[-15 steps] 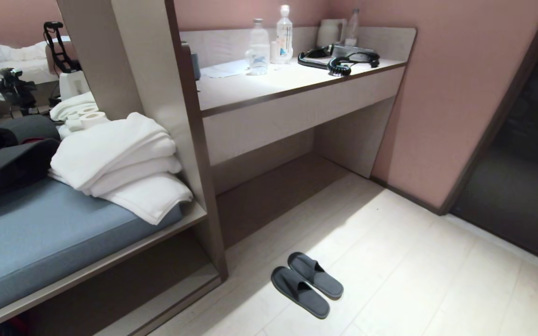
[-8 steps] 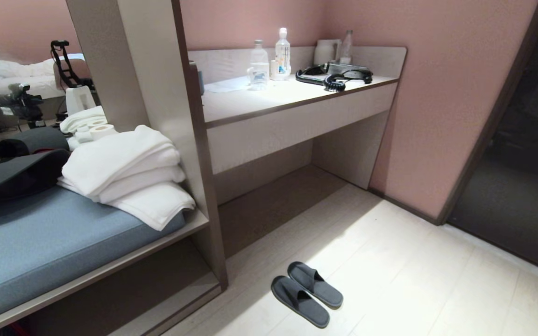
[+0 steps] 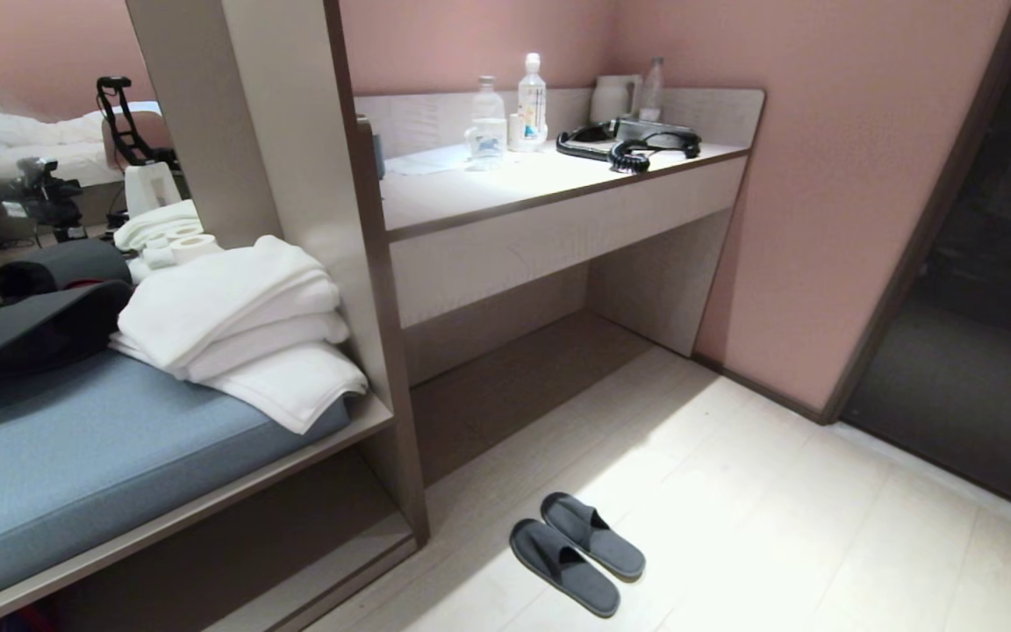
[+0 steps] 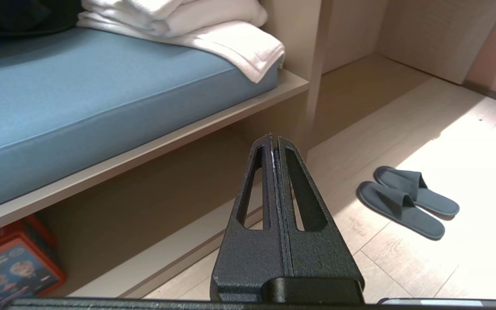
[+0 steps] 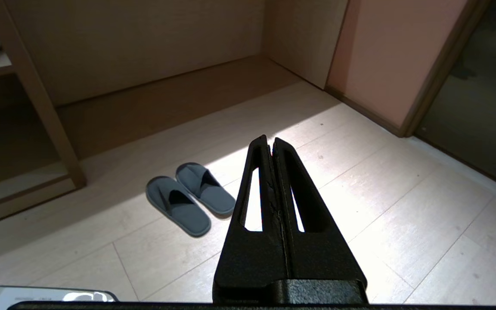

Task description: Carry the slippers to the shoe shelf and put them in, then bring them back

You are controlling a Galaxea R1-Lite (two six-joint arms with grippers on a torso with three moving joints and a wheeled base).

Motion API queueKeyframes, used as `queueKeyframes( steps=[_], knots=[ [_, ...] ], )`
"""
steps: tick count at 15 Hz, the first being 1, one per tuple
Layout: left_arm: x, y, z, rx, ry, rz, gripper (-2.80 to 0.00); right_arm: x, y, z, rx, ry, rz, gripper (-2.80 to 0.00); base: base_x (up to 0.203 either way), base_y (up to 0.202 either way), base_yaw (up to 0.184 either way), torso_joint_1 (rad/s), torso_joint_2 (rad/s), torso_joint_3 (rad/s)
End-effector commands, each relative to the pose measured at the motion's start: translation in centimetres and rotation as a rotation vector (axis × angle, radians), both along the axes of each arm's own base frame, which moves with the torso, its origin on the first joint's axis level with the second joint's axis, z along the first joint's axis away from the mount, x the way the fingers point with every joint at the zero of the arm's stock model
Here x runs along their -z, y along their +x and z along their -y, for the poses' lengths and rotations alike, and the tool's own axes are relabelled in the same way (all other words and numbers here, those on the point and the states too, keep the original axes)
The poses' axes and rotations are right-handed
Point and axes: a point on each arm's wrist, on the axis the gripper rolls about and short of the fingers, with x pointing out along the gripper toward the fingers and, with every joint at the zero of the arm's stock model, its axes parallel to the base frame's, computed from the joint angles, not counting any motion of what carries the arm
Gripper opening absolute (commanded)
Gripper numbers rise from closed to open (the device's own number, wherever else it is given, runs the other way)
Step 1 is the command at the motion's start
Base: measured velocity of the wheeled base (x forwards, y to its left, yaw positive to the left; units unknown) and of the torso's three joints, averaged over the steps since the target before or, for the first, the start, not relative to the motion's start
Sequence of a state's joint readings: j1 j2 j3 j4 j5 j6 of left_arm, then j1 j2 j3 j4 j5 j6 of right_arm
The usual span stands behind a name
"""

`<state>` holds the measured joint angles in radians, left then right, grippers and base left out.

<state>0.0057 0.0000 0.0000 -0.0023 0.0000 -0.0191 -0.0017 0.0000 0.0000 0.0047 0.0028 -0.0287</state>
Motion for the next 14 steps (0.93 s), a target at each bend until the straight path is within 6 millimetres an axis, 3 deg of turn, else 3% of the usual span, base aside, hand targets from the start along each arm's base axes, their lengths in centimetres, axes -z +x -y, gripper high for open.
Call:
queueKeyframes(
  steps=[1, 4, 14],
  knots=[
    [-0.01, 0.0, 0.0, 0.0, -0.001, 0.001, -2.8, 0.0, 0.01, 0.0, 0.0, -0.002, -0.002, -2.8, 0.0, 0.0, 0.0, 0.0, 0.0, 0.0],
    [-0.01, 0.01, 0.0, 0.0, -0.001, -0.001, -2.8, 0.01, 0.01, 0.0, 0.001, -0.002, -0.003, -2.8, 0.003, -0.004, 0.026, 0.001, 0.0, 0.0],
    [-0.01, 0.01, 0.0, 0.0, -0.001, -0.001, -2.8, 0.0, 0.01, 0.0, 0.0, 0.0, -0.001, -2.8, 0.001, -0.009, 0.177, 0.003, 0.0, 0.002]
  ],
)
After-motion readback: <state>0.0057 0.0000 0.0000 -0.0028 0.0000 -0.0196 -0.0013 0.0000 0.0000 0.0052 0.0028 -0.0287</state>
